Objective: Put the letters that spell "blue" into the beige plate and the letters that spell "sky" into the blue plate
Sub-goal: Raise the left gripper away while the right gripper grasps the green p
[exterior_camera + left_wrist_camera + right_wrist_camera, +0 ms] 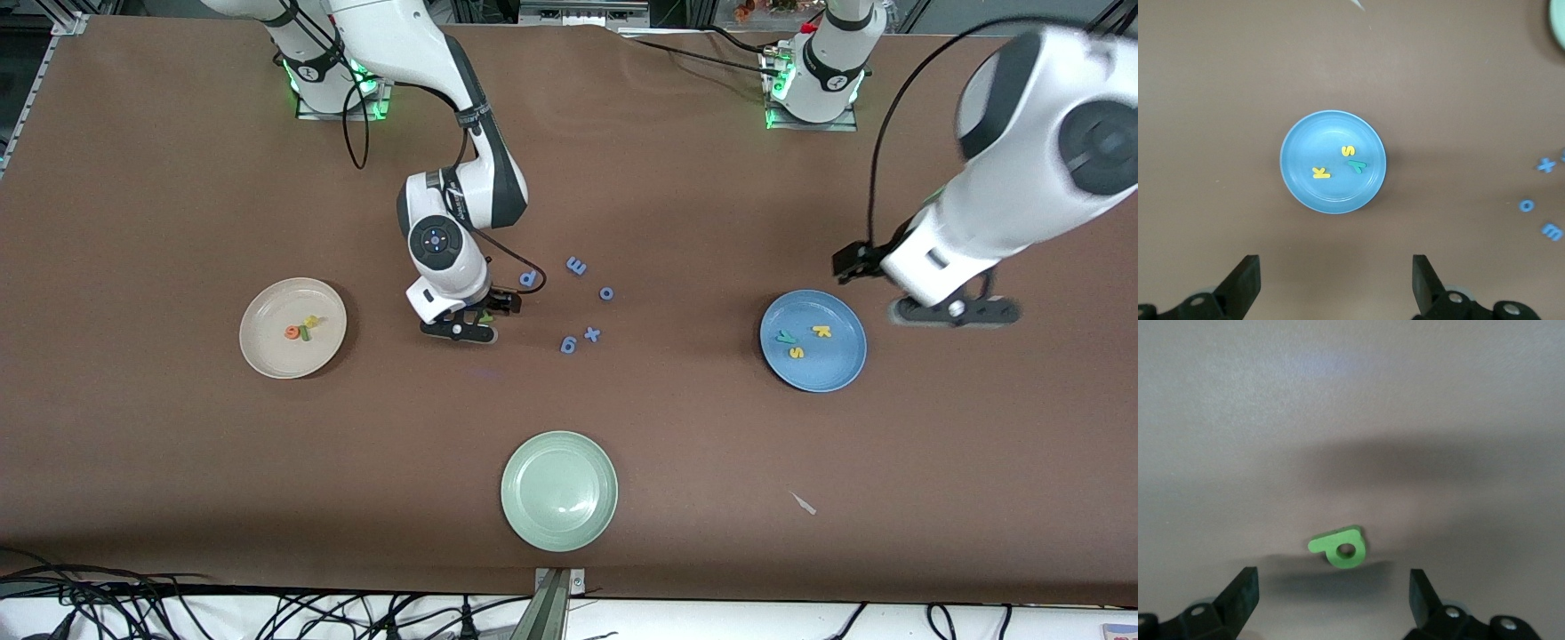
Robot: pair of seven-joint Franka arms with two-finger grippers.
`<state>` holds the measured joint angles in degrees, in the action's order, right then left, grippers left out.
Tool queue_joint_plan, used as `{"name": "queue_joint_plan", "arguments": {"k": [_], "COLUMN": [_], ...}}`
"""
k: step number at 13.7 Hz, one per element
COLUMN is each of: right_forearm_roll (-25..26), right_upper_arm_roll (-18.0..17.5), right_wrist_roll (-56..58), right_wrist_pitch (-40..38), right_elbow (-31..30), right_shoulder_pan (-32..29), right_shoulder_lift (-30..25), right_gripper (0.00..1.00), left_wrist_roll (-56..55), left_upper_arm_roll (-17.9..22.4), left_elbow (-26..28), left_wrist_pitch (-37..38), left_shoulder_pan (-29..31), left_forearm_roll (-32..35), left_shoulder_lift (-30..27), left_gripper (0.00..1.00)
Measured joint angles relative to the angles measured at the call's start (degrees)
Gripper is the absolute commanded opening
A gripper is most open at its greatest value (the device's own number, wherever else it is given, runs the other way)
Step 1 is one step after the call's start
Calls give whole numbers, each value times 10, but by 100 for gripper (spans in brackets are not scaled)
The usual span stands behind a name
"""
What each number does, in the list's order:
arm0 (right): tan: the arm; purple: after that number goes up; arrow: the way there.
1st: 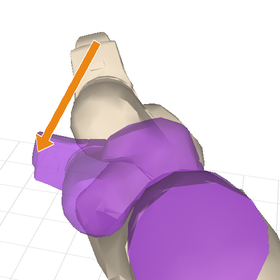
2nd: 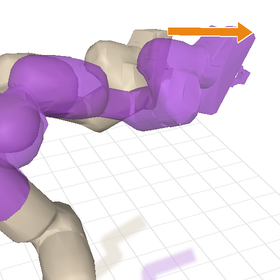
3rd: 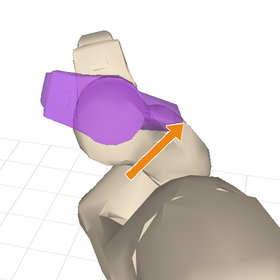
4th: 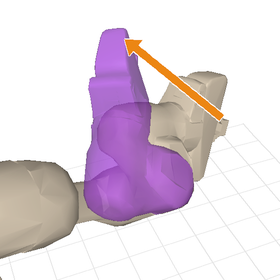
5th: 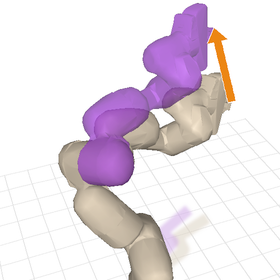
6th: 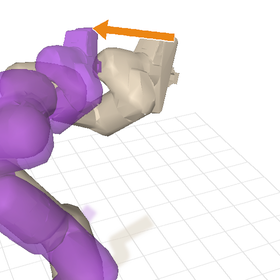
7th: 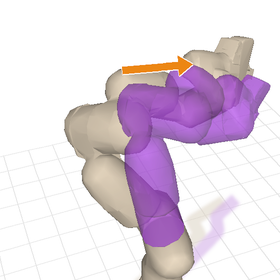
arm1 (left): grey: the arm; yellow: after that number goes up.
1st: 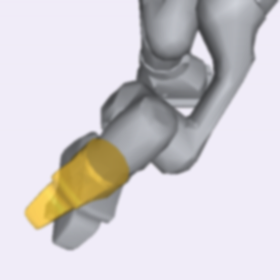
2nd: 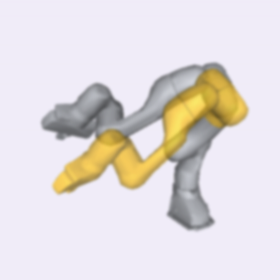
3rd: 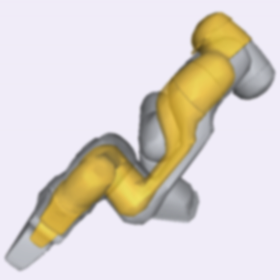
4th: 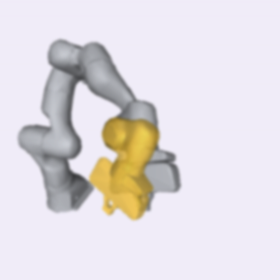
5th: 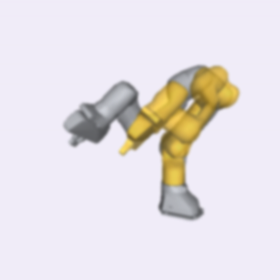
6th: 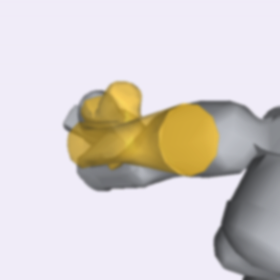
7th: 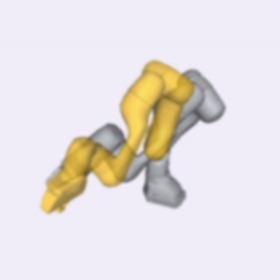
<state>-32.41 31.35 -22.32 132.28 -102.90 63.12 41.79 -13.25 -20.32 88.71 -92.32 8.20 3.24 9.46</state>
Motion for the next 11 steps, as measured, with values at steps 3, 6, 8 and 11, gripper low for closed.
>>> {"name": "queue_joint_plan", "arguments": {"k": [3,6,8,11], "right_forearm_roll": [0,-1,-1,-1], "right_upper_arm_roll": [-2,-2,-2,-2], "right_wrist_roll": [-1,-2,-2,-2], "right_wrist_pitch": [8,10,11,13], "right_elbow": [-2,-2,-3,-3], "right_shoulder_pan": [0,-1,-2,-4], "right_shoulder_lift": [4,5,5,5], "right_gripper": [72,64,61,58], "left_wrist_roll": [0,0,7,81], "left_upper_arm_roll": [2,28,101,154], "left_elbow": [-12,-15,-11,40], "left_wrist_pitch": [6,8,17,27], "left_shoulder_pan": [14,-1,-58,-101], "left_forearm_roll": [-1,-1,-19,-46], "left_shoulder_lift": [-22,-24,-42,-108], "left_gripper": [100,100,100,100]}}
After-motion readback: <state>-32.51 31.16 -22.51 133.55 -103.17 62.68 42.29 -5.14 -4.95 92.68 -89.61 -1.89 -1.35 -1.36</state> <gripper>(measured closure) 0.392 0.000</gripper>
